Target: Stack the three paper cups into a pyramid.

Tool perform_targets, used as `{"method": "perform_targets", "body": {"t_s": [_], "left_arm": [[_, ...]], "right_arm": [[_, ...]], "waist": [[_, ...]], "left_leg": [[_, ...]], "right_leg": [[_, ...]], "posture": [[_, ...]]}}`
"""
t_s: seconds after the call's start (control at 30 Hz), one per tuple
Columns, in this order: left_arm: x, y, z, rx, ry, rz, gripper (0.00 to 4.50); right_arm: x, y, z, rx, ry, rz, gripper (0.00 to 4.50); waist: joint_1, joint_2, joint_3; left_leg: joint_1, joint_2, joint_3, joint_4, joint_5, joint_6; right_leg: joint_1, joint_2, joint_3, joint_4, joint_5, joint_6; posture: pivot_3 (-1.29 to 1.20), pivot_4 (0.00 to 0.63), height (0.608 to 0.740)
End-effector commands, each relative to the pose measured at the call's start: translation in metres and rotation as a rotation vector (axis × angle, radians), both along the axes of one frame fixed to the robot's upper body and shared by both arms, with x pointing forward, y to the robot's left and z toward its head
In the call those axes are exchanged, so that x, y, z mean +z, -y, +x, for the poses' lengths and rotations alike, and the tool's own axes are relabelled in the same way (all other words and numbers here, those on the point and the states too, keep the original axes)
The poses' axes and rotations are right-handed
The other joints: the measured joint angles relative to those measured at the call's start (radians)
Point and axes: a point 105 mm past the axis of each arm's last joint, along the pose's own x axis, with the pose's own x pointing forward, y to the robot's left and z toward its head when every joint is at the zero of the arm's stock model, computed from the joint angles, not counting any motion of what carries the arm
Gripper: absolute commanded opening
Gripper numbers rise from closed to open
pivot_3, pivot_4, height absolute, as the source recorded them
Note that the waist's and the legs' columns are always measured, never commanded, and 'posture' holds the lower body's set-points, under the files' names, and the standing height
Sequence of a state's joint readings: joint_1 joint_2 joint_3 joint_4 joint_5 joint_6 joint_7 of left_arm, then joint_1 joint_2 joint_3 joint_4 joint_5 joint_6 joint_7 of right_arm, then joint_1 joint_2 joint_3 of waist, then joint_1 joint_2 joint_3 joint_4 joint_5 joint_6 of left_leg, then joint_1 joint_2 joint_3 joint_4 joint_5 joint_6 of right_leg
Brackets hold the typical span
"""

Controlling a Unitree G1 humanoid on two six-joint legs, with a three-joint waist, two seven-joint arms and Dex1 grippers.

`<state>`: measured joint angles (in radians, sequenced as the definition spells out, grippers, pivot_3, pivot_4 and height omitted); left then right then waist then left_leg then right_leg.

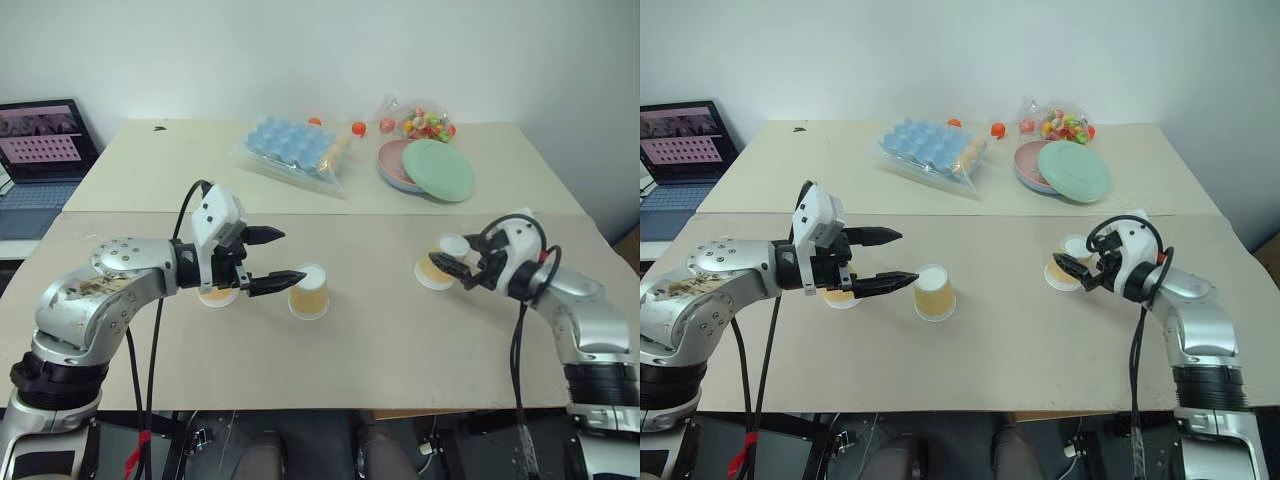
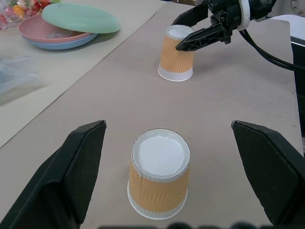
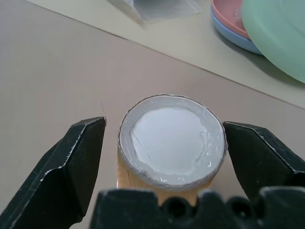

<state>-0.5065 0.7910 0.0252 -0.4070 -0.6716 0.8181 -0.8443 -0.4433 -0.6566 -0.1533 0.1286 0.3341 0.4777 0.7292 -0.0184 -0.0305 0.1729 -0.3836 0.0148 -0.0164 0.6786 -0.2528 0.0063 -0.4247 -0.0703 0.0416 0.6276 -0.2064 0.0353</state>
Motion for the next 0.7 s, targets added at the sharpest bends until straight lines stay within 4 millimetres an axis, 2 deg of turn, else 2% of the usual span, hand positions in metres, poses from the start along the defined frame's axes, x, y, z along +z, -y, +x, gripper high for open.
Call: {"method": "perform_targets", "body": {"t_s": [0.03,0.13,0.17,0.23,0.27,0.37,0.47,0.6,0.7], "left_arm": [[0.011,0.002,-0.003,-0.012,0.045,-0.010,4.50],[0.010,0.002,-0.004,-0.014,0.044,-0.010,4.50],[0.010,0.002,-0.004,-0.015,0.044,-0.009,4.50],[0.010,0.003,-0.004,-0.016,0.043,-0.011,4.50],[0.009,0.003,-0.003,-0.017,0.043,-0.012,4.50],[0.009,0.004,-0.003,-0.019,0.043,-0.013,4.50],[0.009,0.004,-0.004,-0.025,0.036,-0.011,4.50],[0.006,-0.001,-0.004,-0.023,0.030,0.011,4.50],[0.005,-0.005,-0.003,-0.017,0.033,0.028,4.50]], "right_arm": [[0.011,-0.004,0.004,0.024,0.058,-0.010,4.47],[0.013,-0.006,0.005,0.032,0.063,-0.002,3.71],[0.013,-0.006,0.005,0.033,0.064,0.000,3.27],[0.014,-0.005,0.005,0.035,0.066,-0.004,2.75],[0.014,-0.005,0.004,0.033,0.069,-0.019,2.64],[0.015,-0.003,0.004,0.026,0.077,-0.037,2.61],[0.033,-0.020,-0.015,0.126,0.071,-0.042,2.61],[0.041,-0.057,-0.047,0.311,0.042,-0.080,2.61],[0.040,-0.078,-0.057,0.363,0.034,-0.082,2.61]], "waist": [[0.000,0.000,0.000],[0.000,0.000,0.000],[0.000,0.000,0.000],[-0.001,0.000,0.000],[-0.001,0.000,0.000],[0.000,0.000,0.000],[0.000,0.001,0.001],[-0.002,0.002,0.001],[-0.002,0.002,0.001]], "left_leg": [[0.000,0.000,0.000,0.000,0.000,0.000],[0.000,0.000,0.000,0.000,0.000,0.000],[0.000,0.000,0.000,0.000,0.000,0.000],[0.000,0.000,0.000,0.000,0.000,0.000],[0.000,0.000,0.000,0.000,0.000,0.000],[0.000,0.000,0.000,0.000,0.000,0.000],[0.000,0.000,0.000,0.000,0.000,0.000],[-0.001,0.000,-0.001,0.000,0.000,0.000],[0.000,0.000,-0.001,0.000,0.000,0.000]], "right_leg": [[0.000,0.000,0.000,0.000,0.000,0.000],[0.000,0.000,0.000,0.000,0.000,0.000],[0.000,0.000,0.000,0.000,0.000,0.000],[0.000,0.000,0.000,0.000,0.000,0.000],[0.000,0.000,0.000,0.000,0.000,0.000],[0.000,0.000,0.000,0.000,0.000,0.000],[-0.001,0.000,0.000,0.000,0.000,0.000],[-0.001,0.000,0.000,0.000,0.000,0.000],[-0.001,0.001,0.000,0.000,0.000,0.000]], "posture": [[0.00,0.150,0.736],[0.00,0.150,0.736],[0.00,0.150,0.736],[0.00,0.150,0.736],[0.00,0.150,0.736],[0.00,0.150,0.736],[0.00,0.150,0.736],[0.00,0.150,0.736],[0.00,0.150,0.736]]}}
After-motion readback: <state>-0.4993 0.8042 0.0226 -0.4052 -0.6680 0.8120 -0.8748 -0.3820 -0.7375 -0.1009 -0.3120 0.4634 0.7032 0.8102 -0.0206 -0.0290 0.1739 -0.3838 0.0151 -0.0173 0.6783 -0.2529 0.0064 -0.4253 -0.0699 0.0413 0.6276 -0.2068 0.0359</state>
